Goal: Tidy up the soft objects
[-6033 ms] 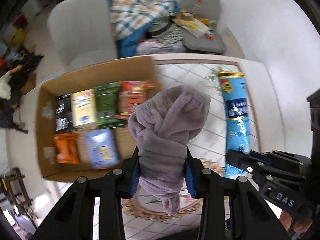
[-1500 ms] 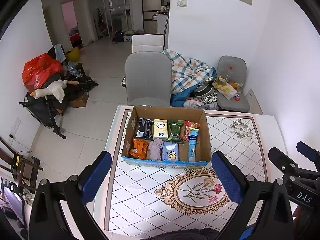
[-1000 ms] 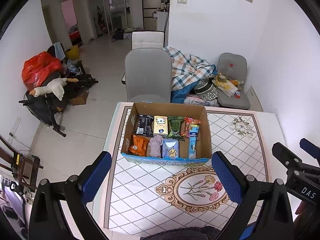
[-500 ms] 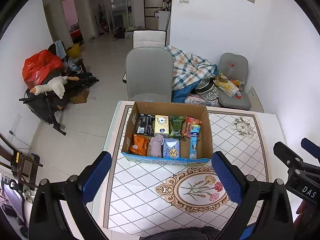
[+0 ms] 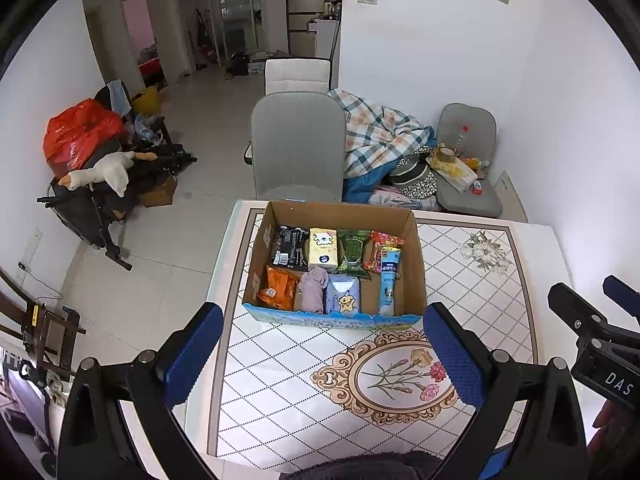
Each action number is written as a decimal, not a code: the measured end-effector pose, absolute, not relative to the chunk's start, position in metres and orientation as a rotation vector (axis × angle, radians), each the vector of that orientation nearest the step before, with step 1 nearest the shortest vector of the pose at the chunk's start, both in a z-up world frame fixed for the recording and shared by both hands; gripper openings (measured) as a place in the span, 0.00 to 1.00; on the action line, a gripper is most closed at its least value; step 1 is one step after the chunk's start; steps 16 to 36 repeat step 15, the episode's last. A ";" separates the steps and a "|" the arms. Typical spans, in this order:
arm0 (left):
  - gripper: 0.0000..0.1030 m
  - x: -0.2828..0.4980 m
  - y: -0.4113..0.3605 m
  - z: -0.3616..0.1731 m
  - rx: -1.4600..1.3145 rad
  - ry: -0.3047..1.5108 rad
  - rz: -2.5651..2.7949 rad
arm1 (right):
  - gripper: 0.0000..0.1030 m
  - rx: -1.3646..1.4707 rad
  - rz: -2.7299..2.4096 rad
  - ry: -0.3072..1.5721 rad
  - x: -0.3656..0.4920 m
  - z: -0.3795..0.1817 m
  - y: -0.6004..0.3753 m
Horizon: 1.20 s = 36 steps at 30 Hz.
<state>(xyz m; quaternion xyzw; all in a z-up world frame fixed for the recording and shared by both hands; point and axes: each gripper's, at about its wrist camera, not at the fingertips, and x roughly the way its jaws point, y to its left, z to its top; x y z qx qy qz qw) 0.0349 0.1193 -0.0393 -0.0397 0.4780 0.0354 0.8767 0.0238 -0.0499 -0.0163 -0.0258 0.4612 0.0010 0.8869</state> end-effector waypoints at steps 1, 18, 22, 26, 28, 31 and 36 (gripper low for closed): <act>0.99 0.035 0.119 -0.039 -0.082 0.997 0.074 | 1.00 -0.053 0.002 0.960 0.023 -0.017 -0.050; 0.99 0.033 0.121 -0.039 -0.082 0.998 0.072 | 1.00 -0.057 -0.001 0.966 0.021 -0.019 -0.050; 0.99 0.033 0.121 -0.039 -0.082 0.998 0.072 | 1.00 -0.057 -0.001 0.966 0.021 -0.019 -0.050; 0.99 0.033 0.121 -0.039 -0.082 0.998 0.072 | 1.00 -0.057 -0.001 0.966 0.021 -0.019 -0.050; 0.99 0.033 0.121 -0.039 -0.082 0.998 0.072 | 1.00 -0.057 -0.001 0.966 0.021 -0.019 -0.050; 0.99 0.033 0.121 -0.039 -0.082 0.998 0.072 | 1.00 -0.057 -0.001 0.966 0.021 -0.019 -0.050; 0.99 0.033 0.121 -0.039 -0.082 0.998 0.072 | 1.00 -0.057 -0.001 0.966 0.021 -0.019 -0.050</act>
